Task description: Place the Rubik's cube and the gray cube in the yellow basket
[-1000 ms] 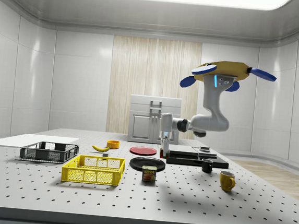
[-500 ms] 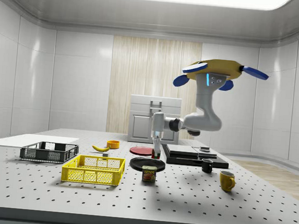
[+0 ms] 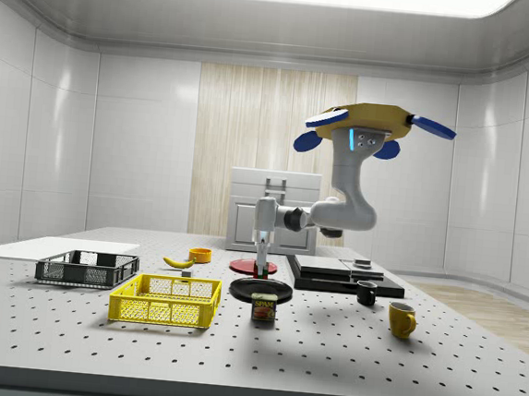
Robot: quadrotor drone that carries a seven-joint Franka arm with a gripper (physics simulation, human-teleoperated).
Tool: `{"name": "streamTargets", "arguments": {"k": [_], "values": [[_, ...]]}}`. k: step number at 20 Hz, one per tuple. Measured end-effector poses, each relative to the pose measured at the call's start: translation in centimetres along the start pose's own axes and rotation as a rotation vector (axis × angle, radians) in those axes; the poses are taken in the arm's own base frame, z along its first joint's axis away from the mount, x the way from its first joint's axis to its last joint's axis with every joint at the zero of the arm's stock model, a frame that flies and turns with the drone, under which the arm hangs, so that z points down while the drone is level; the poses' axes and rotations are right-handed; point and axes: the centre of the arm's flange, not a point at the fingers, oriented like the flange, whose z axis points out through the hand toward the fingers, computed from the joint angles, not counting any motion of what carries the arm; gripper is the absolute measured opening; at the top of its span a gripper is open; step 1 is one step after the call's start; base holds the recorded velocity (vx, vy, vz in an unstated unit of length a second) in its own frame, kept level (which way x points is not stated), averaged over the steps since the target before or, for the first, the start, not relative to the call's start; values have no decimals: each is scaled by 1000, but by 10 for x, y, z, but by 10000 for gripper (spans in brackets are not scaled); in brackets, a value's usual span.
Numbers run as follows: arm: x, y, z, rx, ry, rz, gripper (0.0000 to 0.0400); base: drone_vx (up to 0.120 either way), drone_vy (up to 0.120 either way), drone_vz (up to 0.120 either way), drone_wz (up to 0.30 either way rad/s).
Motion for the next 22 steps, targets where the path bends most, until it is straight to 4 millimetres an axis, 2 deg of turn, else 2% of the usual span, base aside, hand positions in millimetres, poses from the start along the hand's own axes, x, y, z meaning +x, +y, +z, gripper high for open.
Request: {"name": "streamTargets", "arguments": {"k": [12,16,22], "values": [[0,0,0,0,0,0,325,120,0,0,0],[0,0,0,0,0,0,325,120,0,-80,0],[0,0,0,0,0,0,325,120,0,0,0]]}}
